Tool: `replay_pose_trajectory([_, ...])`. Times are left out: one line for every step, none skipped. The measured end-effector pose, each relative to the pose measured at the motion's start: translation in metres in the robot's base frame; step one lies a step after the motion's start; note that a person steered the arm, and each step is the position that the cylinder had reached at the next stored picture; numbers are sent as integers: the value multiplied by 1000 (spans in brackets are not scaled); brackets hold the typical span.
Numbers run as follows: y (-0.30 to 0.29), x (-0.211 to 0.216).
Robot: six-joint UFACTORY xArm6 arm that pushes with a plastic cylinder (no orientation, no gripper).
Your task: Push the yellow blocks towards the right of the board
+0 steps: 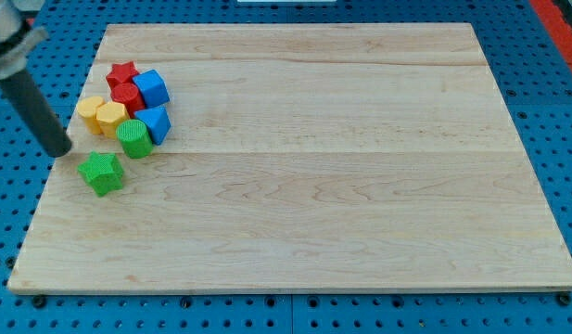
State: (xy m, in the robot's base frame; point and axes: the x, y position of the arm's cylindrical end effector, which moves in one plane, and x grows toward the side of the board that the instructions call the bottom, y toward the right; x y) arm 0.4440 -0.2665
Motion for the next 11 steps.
replay_pose_trajectory([17, -10])
replay_pose_trajectory([-26, -20])
replay_pose_trajectory([-36, -35])
replay_pose_trajectory([-23, -48])
replay_pose_trajectory([5, -49])
replay_pose_trajectory([77, -48])
replay_pose_trajectory([132, -44])
replay_pose_trajectory([138, -44])
replay_pose_trajectory([138, -44])
replay_pose_trajectory([129, -43])
replay_pose_trajectory([111, -51])
